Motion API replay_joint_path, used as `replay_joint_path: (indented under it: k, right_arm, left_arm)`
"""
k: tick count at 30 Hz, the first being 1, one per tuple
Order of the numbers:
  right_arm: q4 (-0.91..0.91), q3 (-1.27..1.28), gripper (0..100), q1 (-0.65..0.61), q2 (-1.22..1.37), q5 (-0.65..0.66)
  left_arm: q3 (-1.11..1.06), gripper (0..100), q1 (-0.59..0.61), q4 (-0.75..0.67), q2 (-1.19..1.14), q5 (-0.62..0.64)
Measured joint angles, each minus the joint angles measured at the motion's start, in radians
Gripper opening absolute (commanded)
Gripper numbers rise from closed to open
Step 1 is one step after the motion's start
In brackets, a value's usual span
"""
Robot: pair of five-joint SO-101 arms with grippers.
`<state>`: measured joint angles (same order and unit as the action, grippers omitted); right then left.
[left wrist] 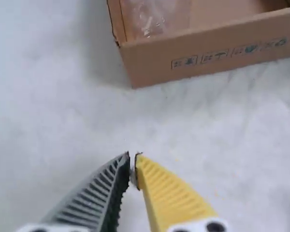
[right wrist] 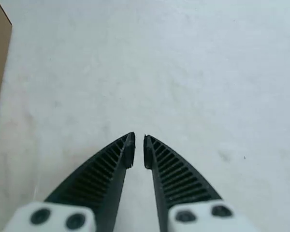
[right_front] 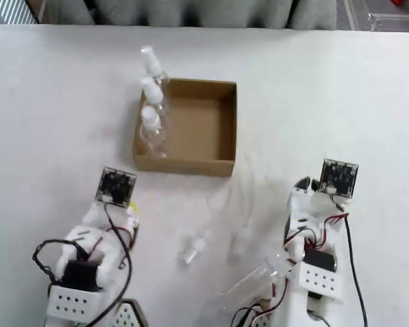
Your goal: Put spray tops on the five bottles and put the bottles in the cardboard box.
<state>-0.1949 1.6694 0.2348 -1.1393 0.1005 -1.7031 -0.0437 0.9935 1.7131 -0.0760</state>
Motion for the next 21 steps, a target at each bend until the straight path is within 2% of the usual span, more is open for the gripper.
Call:
replay_joint_path:
  k: [4,8,11,21]
  right_arm:
    - [-0.003,-0.012,1.6,0.003,0.0,0.08]
    - [-0.107,-0.091,1.7,0.003,0.0,0.112]
    - [-0.25,-0.222,1.7,-0.005,0.0,0.189]
    - [-0.859,-0.589,1.8,-0.215,0.0,0.433]
  left_arm:
    - [0.0,2,0.0,0.005,0.0,0.0]
    - [0.0,2,0.0,0.005,0.0,0.0]
    - [0.0,2,0.0,0.005,0.0,0.0]
    - [0.0,3,0.051,0.018,0.0,0.0]
